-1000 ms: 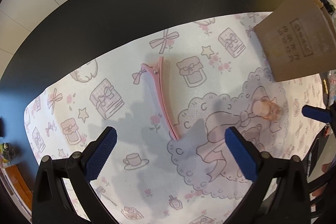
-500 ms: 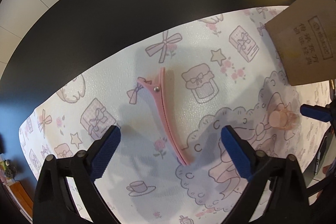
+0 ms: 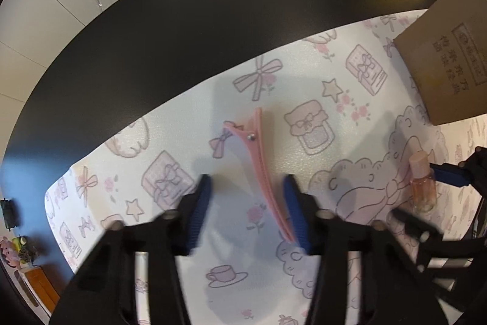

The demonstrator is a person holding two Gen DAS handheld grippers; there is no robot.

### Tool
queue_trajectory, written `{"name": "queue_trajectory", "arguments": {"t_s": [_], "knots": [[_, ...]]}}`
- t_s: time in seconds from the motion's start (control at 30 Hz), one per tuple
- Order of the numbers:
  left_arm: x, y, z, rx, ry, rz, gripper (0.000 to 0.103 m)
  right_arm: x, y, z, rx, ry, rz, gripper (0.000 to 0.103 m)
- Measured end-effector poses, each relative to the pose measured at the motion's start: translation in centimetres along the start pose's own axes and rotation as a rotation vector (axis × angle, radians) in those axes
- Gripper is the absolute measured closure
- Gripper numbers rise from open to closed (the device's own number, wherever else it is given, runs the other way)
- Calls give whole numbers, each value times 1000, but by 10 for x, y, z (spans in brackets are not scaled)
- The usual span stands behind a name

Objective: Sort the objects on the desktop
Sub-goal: 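Close the left tool on the pink hair clip while the right tool closes on the glass bottle, then carry the hair clip with the left tool while the right tool carries the glass bottle to the box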

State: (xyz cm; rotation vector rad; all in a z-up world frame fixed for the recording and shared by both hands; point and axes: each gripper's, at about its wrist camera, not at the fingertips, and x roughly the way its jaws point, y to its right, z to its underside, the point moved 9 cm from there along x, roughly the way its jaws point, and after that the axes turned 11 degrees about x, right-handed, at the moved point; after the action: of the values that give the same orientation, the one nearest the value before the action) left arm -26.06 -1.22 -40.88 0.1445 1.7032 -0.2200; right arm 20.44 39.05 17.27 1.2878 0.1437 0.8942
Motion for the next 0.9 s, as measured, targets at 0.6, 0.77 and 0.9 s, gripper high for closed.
{"name": "queue_trajectory", "arguments": {"t_s": [0.6, 0.77, 0.9], "knots": [[-12, 21, 9, -25, -6, 79, 95, -13, -10, 4, 5, 76, 12, 75], [-25, 23, 10, -37, 3, 79, 95, -25, -13, 1, 16, 109, 3, 75], [-45, 22, 14, -50, 19, 73, 95, -41, -13, 0, 29, 138, -7, 75]]}}
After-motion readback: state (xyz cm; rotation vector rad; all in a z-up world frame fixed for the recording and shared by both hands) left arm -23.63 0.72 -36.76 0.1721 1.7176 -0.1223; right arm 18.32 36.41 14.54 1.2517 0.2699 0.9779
